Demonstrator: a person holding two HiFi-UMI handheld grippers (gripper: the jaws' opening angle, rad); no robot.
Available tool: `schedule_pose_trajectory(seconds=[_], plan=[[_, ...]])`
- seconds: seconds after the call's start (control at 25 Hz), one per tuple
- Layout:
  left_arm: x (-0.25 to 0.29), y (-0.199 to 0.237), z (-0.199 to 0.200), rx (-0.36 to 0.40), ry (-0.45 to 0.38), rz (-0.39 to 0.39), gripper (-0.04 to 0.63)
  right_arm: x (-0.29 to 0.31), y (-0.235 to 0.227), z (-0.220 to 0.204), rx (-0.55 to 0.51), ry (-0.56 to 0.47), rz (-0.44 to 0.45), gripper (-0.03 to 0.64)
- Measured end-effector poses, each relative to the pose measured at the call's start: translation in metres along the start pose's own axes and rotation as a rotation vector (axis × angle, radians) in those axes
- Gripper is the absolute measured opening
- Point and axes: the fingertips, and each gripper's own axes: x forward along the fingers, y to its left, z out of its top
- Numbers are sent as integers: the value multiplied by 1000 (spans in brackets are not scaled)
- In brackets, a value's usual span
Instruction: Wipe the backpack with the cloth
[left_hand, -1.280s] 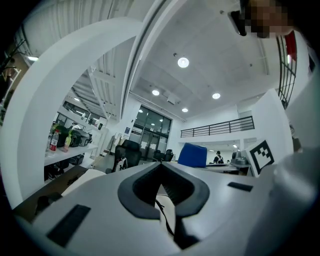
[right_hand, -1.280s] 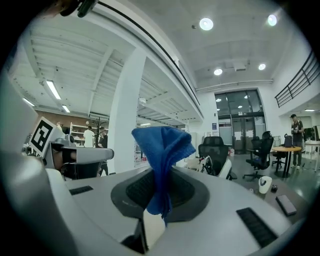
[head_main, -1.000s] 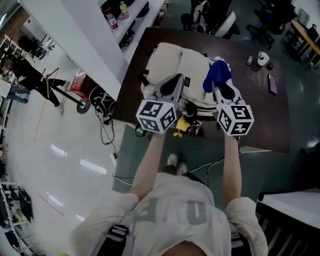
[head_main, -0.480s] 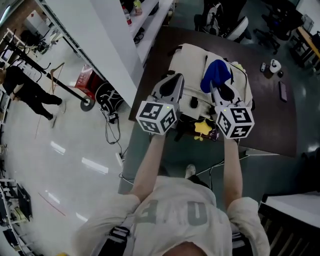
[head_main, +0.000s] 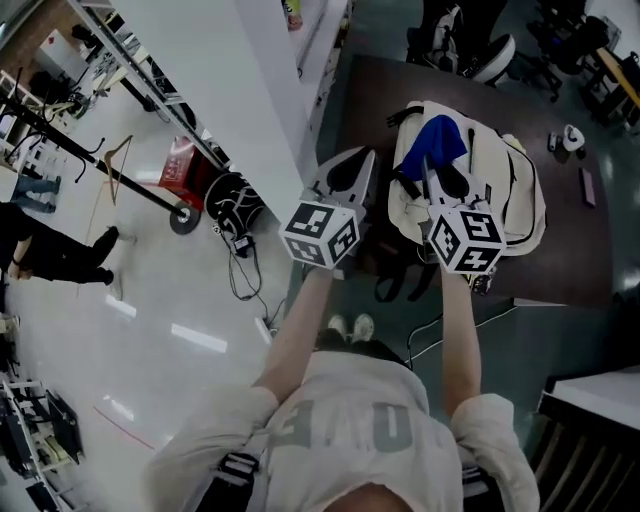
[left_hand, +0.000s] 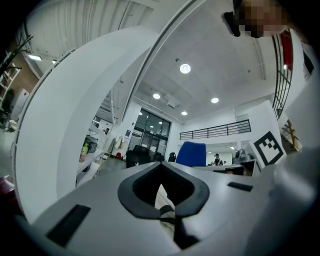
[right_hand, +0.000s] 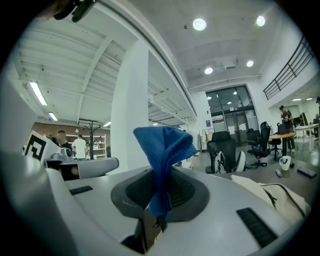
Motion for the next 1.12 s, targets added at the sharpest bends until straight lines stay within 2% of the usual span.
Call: schedule_pose_trajectory(seconds=[0.16,0.32,0.52,0.76,0.92,1.12], plan=[[1,35,-6,19,12,-17,-2,39,16,-18,17,30,-35,43],[19,82,-24,-15,35,-72,-2,92,26,-47,19,93,-114,43],[50,120,-45,-9,81,-182,-2,158,8,-87,31,160,-293,43],[91,153,-82,-34,146,-248,-2,228,-27,-128,69,230,-404,43],[109,167,-101,-56,177,-280,-2,244,-53,-155,80,280,-502,43],[127,173,-113,-85,190,-290,-2,242,-66,-164,94,287,-532,43]])
